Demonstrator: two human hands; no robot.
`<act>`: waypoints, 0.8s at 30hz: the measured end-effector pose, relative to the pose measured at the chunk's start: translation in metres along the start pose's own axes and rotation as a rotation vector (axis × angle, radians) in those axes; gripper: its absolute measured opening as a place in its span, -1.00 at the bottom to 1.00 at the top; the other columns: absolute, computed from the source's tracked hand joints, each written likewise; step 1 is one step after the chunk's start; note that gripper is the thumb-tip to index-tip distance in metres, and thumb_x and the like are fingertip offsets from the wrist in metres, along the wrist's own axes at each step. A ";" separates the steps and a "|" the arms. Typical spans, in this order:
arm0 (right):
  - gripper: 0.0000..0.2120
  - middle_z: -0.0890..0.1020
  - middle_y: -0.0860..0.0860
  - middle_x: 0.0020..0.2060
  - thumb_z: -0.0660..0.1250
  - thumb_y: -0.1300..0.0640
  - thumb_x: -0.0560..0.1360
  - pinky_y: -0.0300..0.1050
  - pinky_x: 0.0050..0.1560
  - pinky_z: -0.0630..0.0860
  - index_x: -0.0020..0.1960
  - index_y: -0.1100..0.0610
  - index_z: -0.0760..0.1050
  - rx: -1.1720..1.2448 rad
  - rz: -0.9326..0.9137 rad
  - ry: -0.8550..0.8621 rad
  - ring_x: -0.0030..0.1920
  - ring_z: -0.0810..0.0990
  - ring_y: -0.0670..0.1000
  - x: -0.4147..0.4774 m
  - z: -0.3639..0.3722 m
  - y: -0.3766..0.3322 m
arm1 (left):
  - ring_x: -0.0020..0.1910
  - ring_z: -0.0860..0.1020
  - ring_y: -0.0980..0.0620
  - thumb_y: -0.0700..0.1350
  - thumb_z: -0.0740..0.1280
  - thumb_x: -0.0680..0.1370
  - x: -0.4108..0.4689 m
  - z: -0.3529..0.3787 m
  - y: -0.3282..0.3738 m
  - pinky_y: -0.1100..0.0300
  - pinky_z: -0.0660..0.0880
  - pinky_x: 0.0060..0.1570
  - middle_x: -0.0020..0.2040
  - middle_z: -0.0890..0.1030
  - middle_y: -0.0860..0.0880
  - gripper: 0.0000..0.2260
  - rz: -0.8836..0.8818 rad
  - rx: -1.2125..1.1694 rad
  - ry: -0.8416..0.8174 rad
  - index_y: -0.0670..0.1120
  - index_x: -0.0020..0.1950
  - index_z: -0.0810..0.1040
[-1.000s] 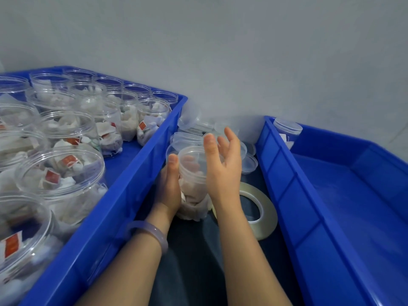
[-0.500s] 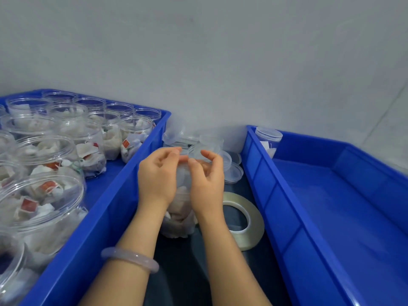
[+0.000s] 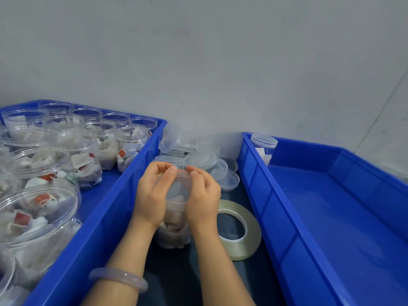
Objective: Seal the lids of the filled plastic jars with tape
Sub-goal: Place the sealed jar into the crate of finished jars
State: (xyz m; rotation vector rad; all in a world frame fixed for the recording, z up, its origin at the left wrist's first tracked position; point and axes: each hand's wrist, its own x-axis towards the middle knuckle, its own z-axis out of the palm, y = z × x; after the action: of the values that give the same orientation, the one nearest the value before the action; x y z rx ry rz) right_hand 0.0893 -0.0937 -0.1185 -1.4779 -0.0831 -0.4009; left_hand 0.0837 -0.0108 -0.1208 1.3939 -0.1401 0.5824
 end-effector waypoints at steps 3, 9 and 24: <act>-0.67 0.55 -0.11 0.15 0.32 0.00 0.52 -0.23 0.25 0.40 0.26 0.04 0.46 0.023 0.048 -0.091 0.19 0.50 -0.18 0.001 -0.003 0.002 | -0.02 0.55 0.17 0.02 0.23 0.43 -0.001 -0.001 -0.004 0.40 0.45 -0.03 -0.01 0.60 0.01 -0.76 0.002 0.015 -0.016 -0.05 0.01 0.53; -0.62 0.64 -0.11 0.00 0.25 -0.01 0.46 -0.21 0.17 0.47 0.18 0.16 0.57 -0.011 0.004 -0.021 0.06 0.58 -0.15 -0.001 -0.002 0.006 | -0.25 0.54 0.31 -0.02 0.18 0.42 0.000 0.004 -0.009 0.45 0.45 -0.23 -0.14 0.60 0.03 -0.74 0.020 0.034 0.093 -0.10 -0.05 0.57; -0.67 0.66 -0.06 -0.09 0.21 -0.04 0.36 -0.17 0.09 0.51 -0.02 0.10 0.59 0.019 -0.024 -0.010 -0.02 0.60 -0.10 0.002 0.000 0.010 | -0.08 0.58 0.14 -0.02 0.20 0.43 0.001 0.002 -0.011 0.38 0.49 -0.09 -0.07 0.64 0.00 -0.75 0.007 -0.003 0.067 -0.07 -0.03 0.59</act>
State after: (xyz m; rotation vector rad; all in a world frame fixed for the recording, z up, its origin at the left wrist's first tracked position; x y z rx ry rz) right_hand 0.0939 -0.0938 -0.1272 -1.4614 -0.1118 -0.4111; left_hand 0.0904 -0.0133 -0.1295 1.3698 -0.0920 0.6344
